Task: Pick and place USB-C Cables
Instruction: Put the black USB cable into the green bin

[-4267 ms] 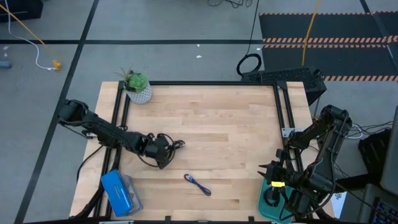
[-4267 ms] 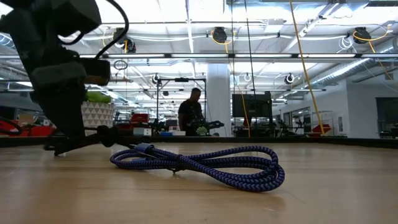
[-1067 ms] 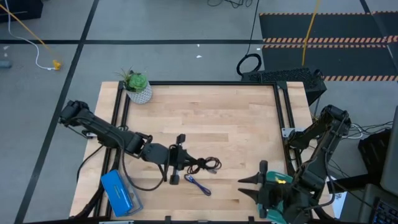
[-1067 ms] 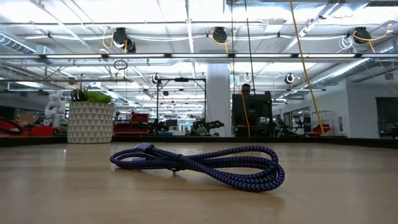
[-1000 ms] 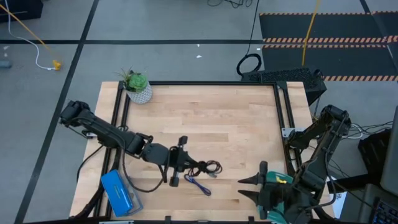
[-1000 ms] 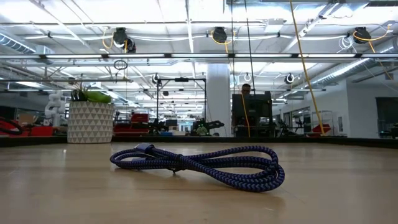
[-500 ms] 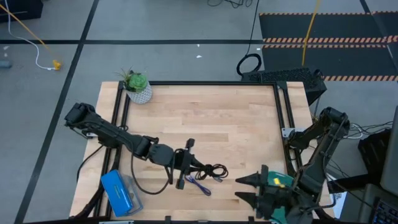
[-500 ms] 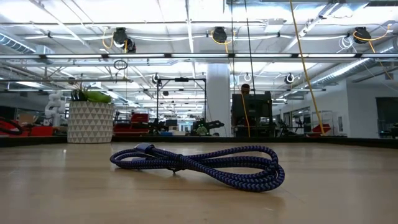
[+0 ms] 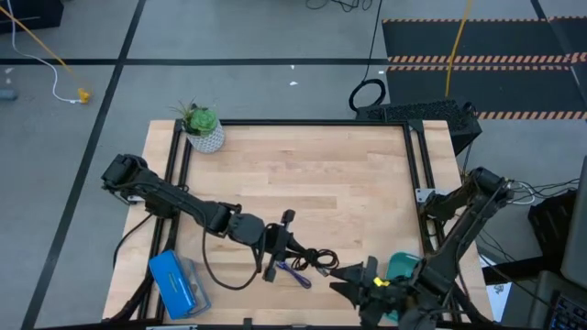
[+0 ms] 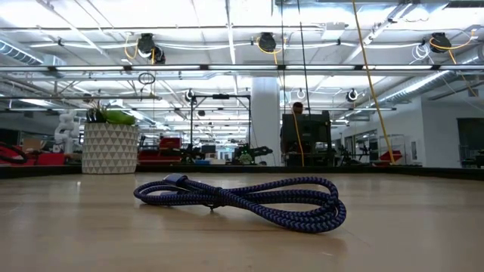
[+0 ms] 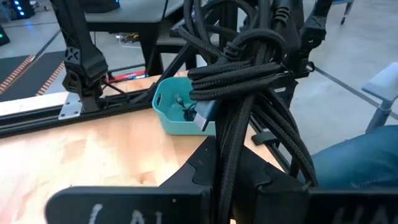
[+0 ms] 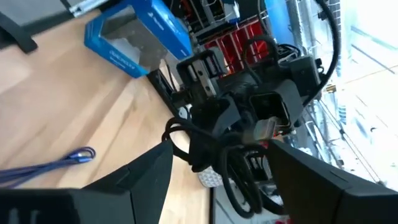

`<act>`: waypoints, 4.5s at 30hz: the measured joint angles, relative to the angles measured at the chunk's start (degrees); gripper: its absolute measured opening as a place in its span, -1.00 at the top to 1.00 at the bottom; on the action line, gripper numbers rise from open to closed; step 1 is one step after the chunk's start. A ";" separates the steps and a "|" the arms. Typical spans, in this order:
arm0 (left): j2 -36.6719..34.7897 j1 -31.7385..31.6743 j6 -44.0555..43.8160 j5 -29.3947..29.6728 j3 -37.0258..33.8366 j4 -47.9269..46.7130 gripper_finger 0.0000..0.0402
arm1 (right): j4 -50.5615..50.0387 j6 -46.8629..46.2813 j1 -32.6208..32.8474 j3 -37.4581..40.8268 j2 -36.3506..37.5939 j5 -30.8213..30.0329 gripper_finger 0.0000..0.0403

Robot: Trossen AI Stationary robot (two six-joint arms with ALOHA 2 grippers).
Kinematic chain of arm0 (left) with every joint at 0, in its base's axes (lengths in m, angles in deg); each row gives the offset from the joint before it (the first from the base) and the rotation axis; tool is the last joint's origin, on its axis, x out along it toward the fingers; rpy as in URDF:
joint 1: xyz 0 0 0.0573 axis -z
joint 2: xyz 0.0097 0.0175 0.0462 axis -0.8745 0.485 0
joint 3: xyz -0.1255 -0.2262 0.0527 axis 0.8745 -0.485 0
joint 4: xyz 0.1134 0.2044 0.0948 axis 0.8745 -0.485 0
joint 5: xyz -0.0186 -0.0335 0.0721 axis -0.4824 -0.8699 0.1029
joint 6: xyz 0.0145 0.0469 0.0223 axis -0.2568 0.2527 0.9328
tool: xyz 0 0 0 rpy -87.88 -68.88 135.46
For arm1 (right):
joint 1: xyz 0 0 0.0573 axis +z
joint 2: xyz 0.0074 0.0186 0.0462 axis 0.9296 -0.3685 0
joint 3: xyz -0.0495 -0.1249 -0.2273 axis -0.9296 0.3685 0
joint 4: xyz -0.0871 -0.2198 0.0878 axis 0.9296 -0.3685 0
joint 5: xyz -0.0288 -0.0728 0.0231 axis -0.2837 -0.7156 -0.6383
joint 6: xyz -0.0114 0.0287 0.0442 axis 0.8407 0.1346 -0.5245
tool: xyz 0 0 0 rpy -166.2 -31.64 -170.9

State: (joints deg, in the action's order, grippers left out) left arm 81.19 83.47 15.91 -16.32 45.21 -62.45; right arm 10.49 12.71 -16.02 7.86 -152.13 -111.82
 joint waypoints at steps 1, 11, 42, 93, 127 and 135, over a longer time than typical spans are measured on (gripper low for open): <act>0.00 0.00 0.00 -0.26 0.00 0.14 0.87 | 0.99 0.98 -0.45 0.00 -0.40 0.02 -0.27; -0.02 -0.13 -0.06 -1.21 0.00 -3.21 0.87 | 7.93 7.80 1.13 0.00 -2.16 -5.45 -0.27; -0.02 -0.02 -0.26 -1.19 0.00 -5.08 0.87 | 8.25 8.76 -3.27 5.97 -2.13 -4.10 0.35; -11.30 12.64 -6.64 6.45 0.00 -17.68 0.01 | 11.50 0.33 -2.31 5.97 -2.11 0.68 0.92; -13.31 18.04 -4.48 14.64 0.00 -18.16 0.05 | -33.43 -69.79 1.02 1.90 12.57 21.65 0.92; -13.29 18.01 -4.13 16.72 0.00 -18.26 0.05 | -60.57 -85.37 -0.48 -13.35 11.78 34.94 0.92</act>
State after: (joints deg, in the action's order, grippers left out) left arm 67.90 101.48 11.78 0.41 45.21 -80.71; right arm -50.08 -72.66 -16.50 -5.48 -140.35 -76.88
